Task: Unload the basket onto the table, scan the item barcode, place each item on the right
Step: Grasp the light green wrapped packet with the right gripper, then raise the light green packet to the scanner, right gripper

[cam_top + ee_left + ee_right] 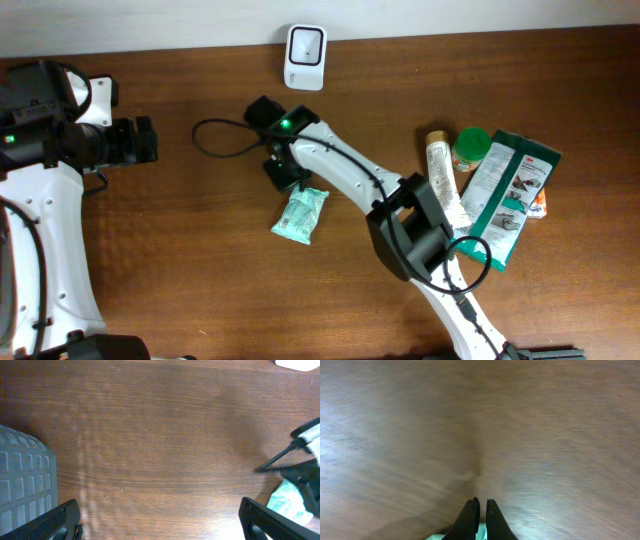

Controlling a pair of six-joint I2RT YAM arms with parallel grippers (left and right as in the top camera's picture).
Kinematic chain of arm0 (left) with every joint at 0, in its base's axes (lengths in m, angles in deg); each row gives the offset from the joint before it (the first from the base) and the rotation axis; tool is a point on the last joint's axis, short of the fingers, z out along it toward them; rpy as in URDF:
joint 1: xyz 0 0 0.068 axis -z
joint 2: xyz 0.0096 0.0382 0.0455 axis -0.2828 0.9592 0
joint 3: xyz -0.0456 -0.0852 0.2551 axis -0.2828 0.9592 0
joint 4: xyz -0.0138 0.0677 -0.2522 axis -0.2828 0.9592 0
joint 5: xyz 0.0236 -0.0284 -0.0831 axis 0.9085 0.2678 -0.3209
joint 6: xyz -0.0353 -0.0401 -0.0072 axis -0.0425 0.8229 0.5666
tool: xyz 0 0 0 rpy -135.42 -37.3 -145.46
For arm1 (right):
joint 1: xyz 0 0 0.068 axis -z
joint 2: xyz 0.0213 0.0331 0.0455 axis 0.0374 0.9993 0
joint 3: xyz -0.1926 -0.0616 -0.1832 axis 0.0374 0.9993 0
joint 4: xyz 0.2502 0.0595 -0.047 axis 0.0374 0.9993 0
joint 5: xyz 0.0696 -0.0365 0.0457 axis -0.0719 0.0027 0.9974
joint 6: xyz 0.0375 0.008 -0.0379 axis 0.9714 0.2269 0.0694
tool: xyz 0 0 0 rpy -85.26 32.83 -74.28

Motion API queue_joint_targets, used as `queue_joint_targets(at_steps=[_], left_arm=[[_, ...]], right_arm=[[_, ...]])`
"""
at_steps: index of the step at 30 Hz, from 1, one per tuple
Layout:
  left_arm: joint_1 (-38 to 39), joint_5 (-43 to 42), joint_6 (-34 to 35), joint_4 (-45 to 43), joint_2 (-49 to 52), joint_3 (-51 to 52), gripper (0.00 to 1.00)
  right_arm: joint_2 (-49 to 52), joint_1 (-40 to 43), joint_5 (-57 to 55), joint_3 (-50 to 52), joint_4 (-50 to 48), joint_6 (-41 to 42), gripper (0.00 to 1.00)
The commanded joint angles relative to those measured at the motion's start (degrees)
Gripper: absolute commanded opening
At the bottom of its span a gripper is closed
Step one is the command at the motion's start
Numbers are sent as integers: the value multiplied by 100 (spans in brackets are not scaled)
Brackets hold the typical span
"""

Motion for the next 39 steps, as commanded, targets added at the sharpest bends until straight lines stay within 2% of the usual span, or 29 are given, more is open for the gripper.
queue_joint_targets(at_steps=[1,4,5,7,8,10,14,16,21,22,25,26,27,31,35,38,39], left_arm=[[-7,-61,-114,-7,-33,-22,99],[-7,-61,-114,-7,-33,-22,99],[-7,-61,-114,-7,-33,-22,99],[-7,-61,-114,-7,-33,-22,99],[-7,-63,-114,-7,-33,-22,99],[-7,-61,-114,-7,-33,-22,99],[-33,-61,-114,-7,-33,-22,99],[-33,-61,-114,-7,-33,-22,99],[-44,-61,-114,-7,-33,-22,99],[-44,-61,-114,-7,-33,-22,99],[-44,-61,-114,-7,-33,-22,99],[-44,-61,-114,-7,-33,-22,99],[-44,-61,-114,-7,-33,-22,99],[-44,-59,-114,-4,-33,-22,99],[-44,-61,-114,-7,-33,-22,99],[-44,-61,-114,-4,-33,-22,99],[-44,-61,-114,-4,-33,-22,99]], right_arm=[[37,490,378,46,190,24,4],[-70,1032,1429,2,411,-9,4],[-181,1255,2105,-186,612,-463,6],[-323,1692,3477,-452,1027,-1753,32],[-295,1851,3825,-428,1172,-2284,40],[-170,1792,3827,-337,1255,-2682,43],[118,1276,3818,92,1132,-2859,63],[267,1198,3818,354,1062,-2855,64],[304,1198,3853,911,901,-2767,63],[304,1191,3958,911,901,-2745,58],[304,1119,4019,916,901,-2745,29],[304,1095,4022,916,885,-2745,14],[304,1095,4022,914,876,-2747,5],[-57,1377,4813,894,881,-2837,4],[-1272,1928,4981,645,986,-2686,4],[-2575,2511,4498,645,940,-1438,5],[-2872,2610,4395,645,925,-1250,4]])
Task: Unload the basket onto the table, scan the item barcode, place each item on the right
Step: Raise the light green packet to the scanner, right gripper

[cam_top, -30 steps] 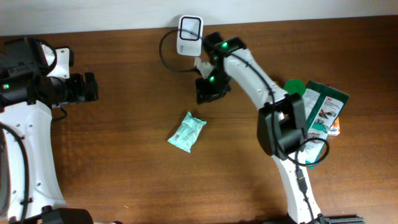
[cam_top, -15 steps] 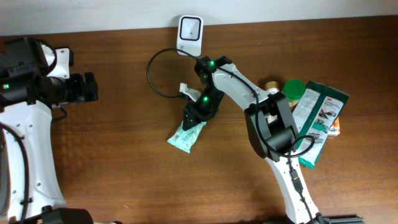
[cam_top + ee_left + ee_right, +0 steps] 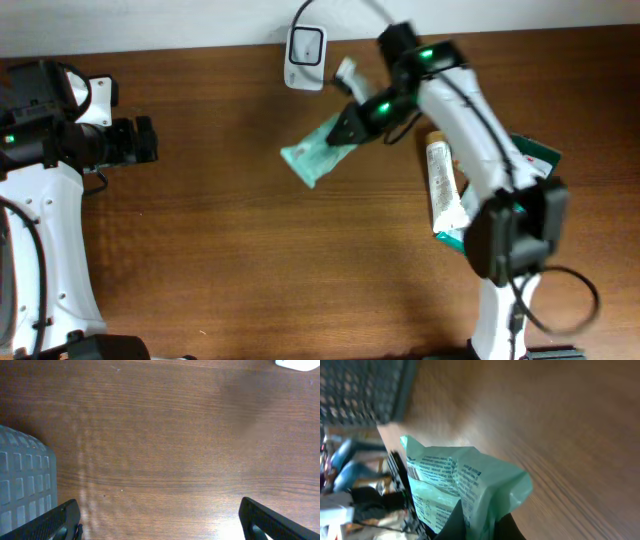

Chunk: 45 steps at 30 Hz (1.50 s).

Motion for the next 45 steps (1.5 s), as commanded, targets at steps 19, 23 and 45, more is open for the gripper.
queue_joint_targets(at_steps=[19,23,45], left_arm=[[-42,-61,-114,-7,-33,-22,99],[-42,-61,-114,-7,-33,-22,99],[-42,-61,-114,-7,-33,-22,99]], right_arm=[[-1871,-815,-3285,-66,-636,1709,4],[-907,-1788,-5805,-66,-1674,597,4],[2601,-1279,-7117,-66,-9713,-5571,4]])
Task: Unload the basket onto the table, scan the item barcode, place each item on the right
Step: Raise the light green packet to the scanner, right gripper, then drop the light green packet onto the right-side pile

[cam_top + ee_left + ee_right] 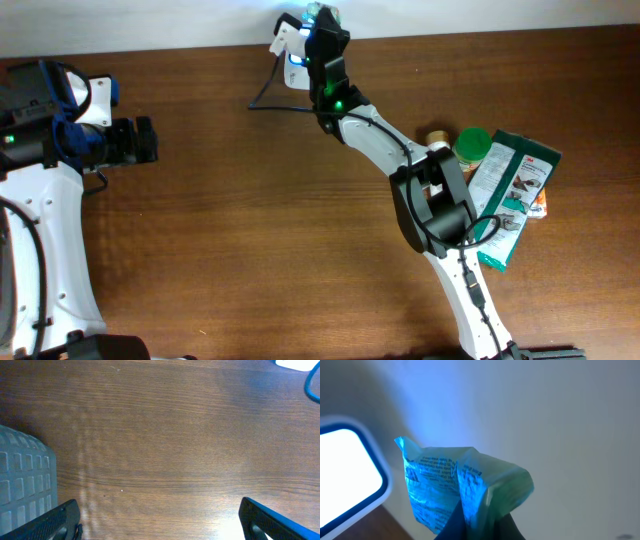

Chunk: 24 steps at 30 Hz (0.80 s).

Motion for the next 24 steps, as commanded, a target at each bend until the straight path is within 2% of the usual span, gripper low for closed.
queue_joint_targets(at_steps=[1,8,11,13,15,18,19,21,24], left_arm=[[-37,-61,-114,-7,-33,-22,99],[-37,-61,-114,-7,-33,-22,99],[-37,-61,-114,-7,-33,-22,99],[-37,-61,-114,-7,-33,-22,99],[-37,-61,-114,-7,-33,-22,99],[-37,-61,-114,-7,-33,-22,99],[-37,-61,-114,-7,-33,-22,99],[-37,-61,-114,-7,-33,-22,99],[-37,-61,-114,-7,-33,-22,99]], right_arm=[[103,-57,284,-96,-109,20,4],[-76,-280,-48,-96,-317,17,4],[-776,-409,-323,-96,-70,817,4],[-1491,-518,-345,-96,1040,1504,4],[-2184,-610,-343,-96,2330,2879,4],[-3589,-586,-280,-96,5396,5893,4],[-3906,-531,-280,-96,6164,6561,4],[-4592,-271,92,-96,7906,7893,4],[-5051,710,933,-96,10509,9055,4]])
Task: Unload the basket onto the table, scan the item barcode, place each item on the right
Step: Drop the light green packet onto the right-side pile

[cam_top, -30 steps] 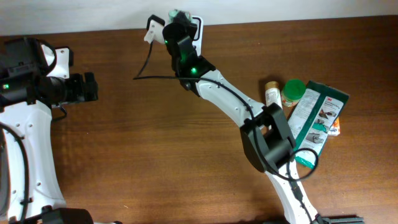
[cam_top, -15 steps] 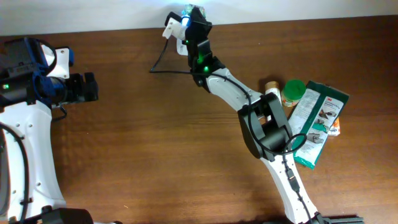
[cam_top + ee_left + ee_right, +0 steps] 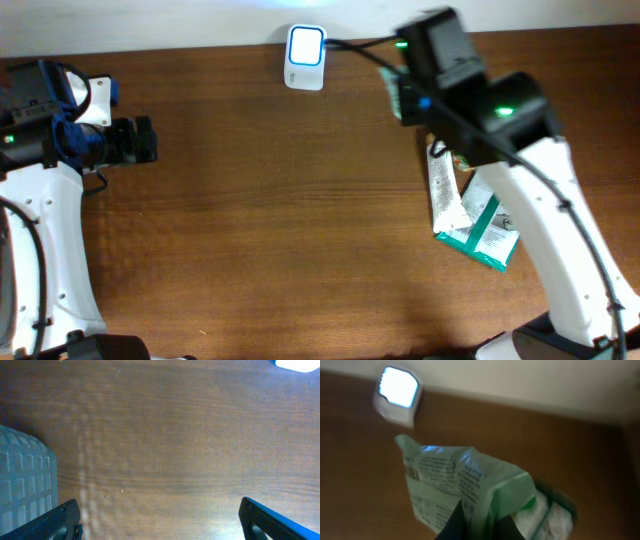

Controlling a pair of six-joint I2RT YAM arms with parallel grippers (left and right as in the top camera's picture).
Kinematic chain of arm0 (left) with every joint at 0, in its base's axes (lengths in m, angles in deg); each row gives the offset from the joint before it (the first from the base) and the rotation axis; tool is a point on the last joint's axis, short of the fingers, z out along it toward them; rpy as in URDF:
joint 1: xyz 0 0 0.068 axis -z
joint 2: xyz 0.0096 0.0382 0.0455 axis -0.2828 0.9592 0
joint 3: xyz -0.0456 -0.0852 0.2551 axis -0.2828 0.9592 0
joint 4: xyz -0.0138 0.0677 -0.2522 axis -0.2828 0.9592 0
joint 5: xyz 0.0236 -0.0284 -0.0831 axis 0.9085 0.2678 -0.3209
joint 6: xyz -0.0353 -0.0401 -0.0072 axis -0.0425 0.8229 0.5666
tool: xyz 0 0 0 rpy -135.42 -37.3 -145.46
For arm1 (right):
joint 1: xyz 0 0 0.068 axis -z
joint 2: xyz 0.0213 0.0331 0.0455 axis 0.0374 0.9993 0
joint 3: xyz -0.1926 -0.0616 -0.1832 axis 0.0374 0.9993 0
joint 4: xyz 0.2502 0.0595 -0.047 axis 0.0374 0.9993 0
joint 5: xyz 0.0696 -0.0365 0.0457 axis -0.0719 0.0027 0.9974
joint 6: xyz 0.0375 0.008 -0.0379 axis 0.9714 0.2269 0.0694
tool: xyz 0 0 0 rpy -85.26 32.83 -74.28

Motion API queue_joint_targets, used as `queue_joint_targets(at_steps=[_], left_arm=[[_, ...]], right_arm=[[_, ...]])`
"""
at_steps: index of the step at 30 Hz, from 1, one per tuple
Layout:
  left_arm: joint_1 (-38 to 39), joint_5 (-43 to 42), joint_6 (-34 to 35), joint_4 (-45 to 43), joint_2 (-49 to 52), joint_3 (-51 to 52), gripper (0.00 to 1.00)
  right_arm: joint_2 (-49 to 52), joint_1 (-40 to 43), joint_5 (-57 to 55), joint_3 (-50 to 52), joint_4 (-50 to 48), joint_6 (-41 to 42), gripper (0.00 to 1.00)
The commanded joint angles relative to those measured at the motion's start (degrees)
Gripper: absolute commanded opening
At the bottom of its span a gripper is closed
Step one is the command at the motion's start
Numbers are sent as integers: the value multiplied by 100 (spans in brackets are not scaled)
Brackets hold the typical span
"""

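A pale green packet with printed text hangs in the air, with my right gripper shut on its lower edge. The white scanner, its face lit blue, stands at the table's back edge; in the right wrist view the scanner is up and to the left of the packet. From overhead only a green sliver of the packet shows under the right wrist. My left gripper is wide open over bare wood at the far left, holding nothing.
A pile of goods lies at the right: a cream tube and green-and-white packs, partly under the right arm. A green cap shows below the packet. A grey basket sits at the left wrist view's left edge.
My right gripper, still shut on the packet, has moved from right in front of the scanner to the right, above the pile of goods. The left arm has not moved.
My right gripper was down on the green packet lying mid-table. Then it held the packet in the air near the scanner. Then the packet was up against the scanner in blue light. Now it is held off to the right.
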Motion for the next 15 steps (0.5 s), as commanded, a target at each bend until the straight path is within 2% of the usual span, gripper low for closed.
queue_joint_targets(at_steps=[1,3,5,8,10,11,13,15], left_arm=[[-37,-61,-114,11,-33,-22,99],[-37,-61,-114,11,-33,-22,99],[-37,-61,-114,11,-33,-22,99],[-37,-61,-114,11,-33,-22,99],[-37,-61,-114,11,-33,-22,99],[-37,-61,-114,11,-33,-22,99],[-37,-61,-114,11,-33,-22,99],[-37,-61,-114,11,-33,-22,99]], right_arm=[[-96,903,431,151,1405,1169,4],[-55,1493,431,601,1832,1276,4],[-55,1963,426,1250,1703,1279,4],[-55,2780,522,3110,-328,1272,6],[-52,2868,531,3550,-964,1272,11],[-55,2868,531,3606,-1108,1270,16],[-57,2868,540,3565,-1261,1180,53],[-214,2868,769,3327,-1023,1010,65]])
